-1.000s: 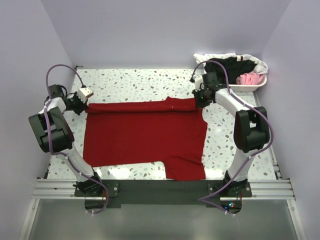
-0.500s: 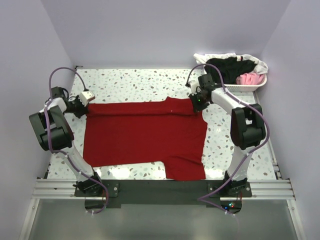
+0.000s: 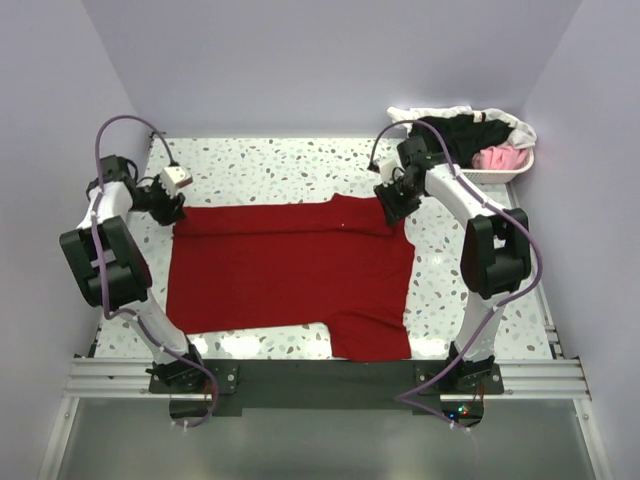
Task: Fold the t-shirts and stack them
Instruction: Fold the tshirt
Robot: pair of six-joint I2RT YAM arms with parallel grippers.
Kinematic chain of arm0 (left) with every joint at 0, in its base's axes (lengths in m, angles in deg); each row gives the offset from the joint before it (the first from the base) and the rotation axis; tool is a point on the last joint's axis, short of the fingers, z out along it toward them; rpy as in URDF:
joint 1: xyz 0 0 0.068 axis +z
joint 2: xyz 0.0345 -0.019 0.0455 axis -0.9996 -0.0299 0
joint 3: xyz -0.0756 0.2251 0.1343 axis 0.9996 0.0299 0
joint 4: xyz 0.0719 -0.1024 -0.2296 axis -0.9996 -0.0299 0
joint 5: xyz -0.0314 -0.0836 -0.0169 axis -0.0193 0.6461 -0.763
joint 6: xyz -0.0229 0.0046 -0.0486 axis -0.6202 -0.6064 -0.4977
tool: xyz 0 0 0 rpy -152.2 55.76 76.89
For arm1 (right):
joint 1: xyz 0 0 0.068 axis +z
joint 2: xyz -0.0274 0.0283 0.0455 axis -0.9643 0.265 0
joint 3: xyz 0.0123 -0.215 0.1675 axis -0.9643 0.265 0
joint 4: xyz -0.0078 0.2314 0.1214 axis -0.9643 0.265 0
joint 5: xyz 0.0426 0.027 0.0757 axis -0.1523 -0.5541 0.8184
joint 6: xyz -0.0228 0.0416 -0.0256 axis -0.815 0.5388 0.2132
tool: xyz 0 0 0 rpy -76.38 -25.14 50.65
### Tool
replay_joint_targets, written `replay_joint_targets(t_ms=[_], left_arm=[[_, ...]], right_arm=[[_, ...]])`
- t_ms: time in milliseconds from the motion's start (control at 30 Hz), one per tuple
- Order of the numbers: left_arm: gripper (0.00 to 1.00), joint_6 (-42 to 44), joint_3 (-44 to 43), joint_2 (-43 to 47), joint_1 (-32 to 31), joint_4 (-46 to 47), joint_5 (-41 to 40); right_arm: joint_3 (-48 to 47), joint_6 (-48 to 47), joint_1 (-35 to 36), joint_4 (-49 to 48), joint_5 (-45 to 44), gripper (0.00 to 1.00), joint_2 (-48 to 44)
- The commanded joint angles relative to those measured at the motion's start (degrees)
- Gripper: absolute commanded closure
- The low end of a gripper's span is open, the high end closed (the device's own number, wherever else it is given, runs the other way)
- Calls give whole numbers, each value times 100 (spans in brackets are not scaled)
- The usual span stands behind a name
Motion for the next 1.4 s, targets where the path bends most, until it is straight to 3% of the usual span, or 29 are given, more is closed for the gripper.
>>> replay_joint_targets(t_ms=[0,300,600,1067,1367], left_arm=[[48,-1280,-101,600,-828,547,312],[47,-4937,-126,216,-2992,3060,-31],[46,-6601,-1514,-1428,-4004,3835,73],[48,-6805,-2060,-2474,-4708,4363,-822],[49,-6796,-2508,-2940,-4831,4266,-797]], right_arm=[[-426,156,-57,195,31,64,54],[-1612,1414,-373,-61,215,60,1012],[-2070,1740,-514,-131,232,61,1760],[-1657,1731,-664,-369,30,64,1673],[-1595,1678,-708,-474,-23,64,1620]])
